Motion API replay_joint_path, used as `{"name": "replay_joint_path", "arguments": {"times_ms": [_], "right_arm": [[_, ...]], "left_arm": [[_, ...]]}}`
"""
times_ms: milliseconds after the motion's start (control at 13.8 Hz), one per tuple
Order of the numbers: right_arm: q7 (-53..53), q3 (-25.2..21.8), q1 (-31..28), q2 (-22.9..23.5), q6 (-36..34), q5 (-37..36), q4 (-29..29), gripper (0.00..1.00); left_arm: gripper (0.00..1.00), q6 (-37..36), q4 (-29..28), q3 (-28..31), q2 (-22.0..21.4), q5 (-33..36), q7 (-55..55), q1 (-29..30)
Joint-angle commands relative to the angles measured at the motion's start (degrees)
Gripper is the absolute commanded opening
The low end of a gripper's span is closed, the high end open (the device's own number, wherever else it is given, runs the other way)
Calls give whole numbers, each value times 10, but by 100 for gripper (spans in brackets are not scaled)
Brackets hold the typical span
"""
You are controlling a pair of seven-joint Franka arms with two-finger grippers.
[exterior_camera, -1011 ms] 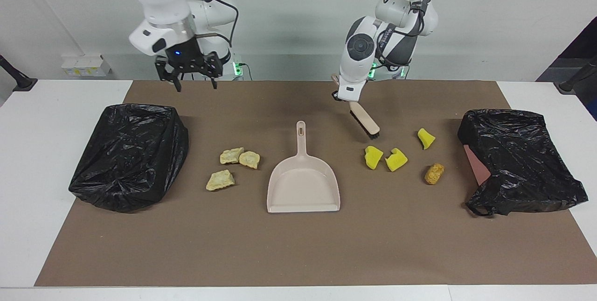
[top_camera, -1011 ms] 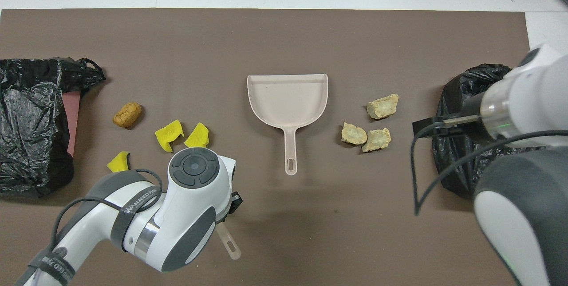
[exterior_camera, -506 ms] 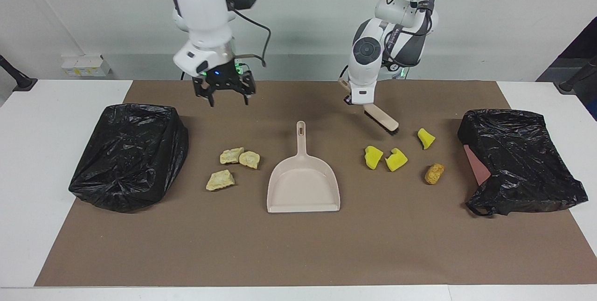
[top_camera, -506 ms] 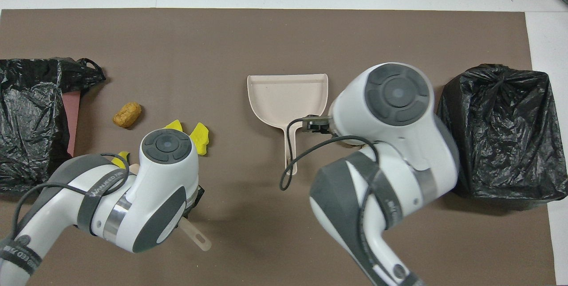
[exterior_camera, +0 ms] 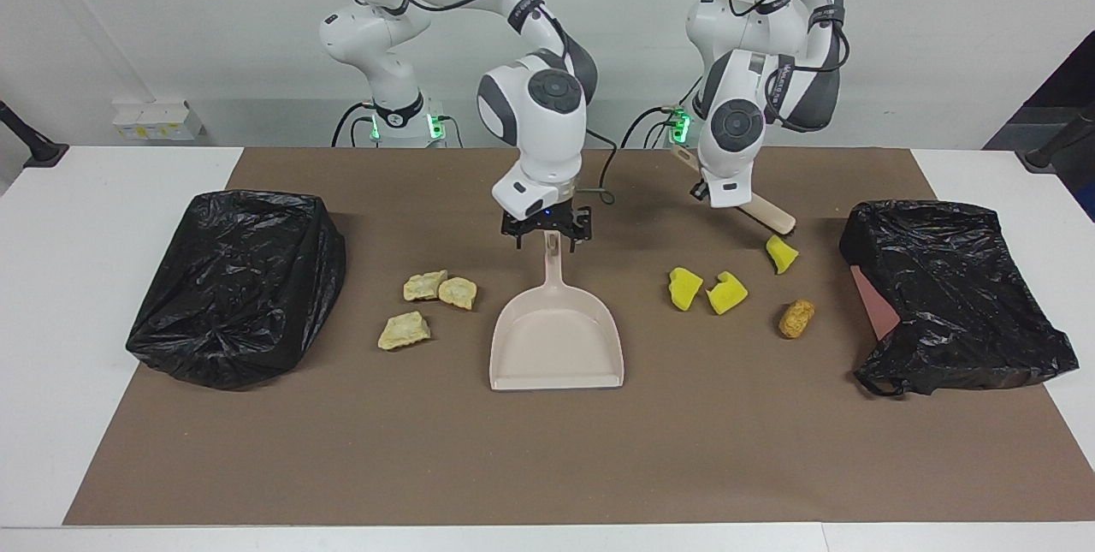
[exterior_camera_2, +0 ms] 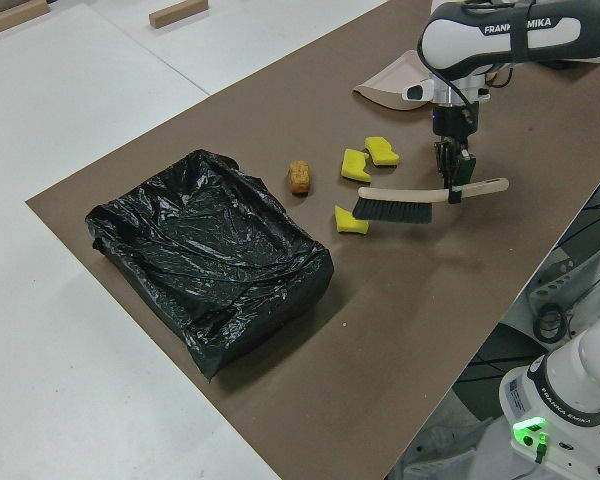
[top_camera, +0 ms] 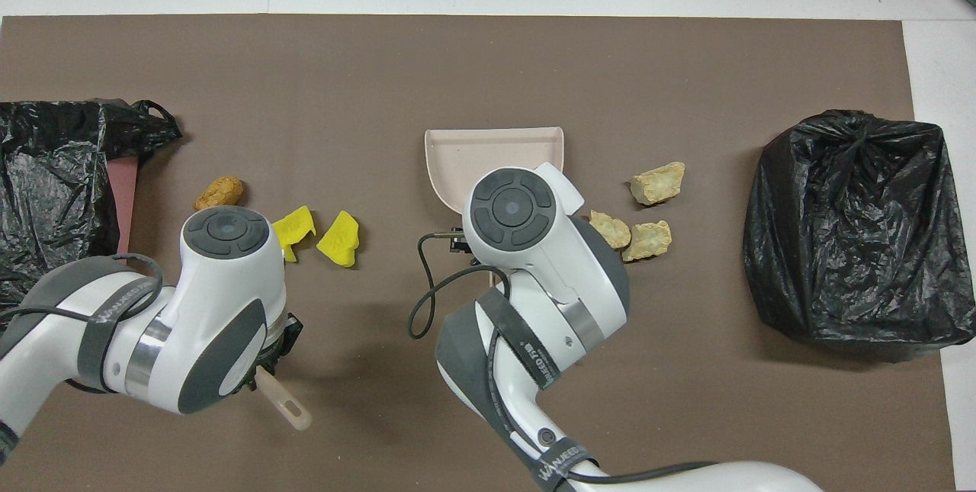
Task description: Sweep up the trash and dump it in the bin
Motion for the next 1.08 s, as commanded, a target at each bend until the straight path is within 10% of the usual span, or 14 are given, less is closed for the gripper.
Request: {"name": "replay_joint_path", "arguments": {"times_ms": [0, 144, 289, 361, 650, 1011], "right_arm": [[6, 1, 0, 17, 34, 11, -18, 100], [-1, 1, 0, 11, 36, 10, -33, 97], [-2, 1, 0, 11, 41, 10, -35, 51], [6, 2, 0, 11, 35, 11, -34, 3], [-30, 10, -11, 7, 29, 16, -19, 0], [-394, 5, -73, -70, -21, 64, -29, 0]], "left_arm": [[0, 56, -75, -6, -52, 30, 52, 43], [0, 96, -95, -7, -58, 36, 88, 67], [0, 118, -99, -7, -57, 35, 119, 74], [0, 127, -98, -7, -56, 35, 152, 74], [0, 168, -93, -9, -48, -5, 245, 65], [0, 249, -80, -11, -26, -79, 326, 21]]}}
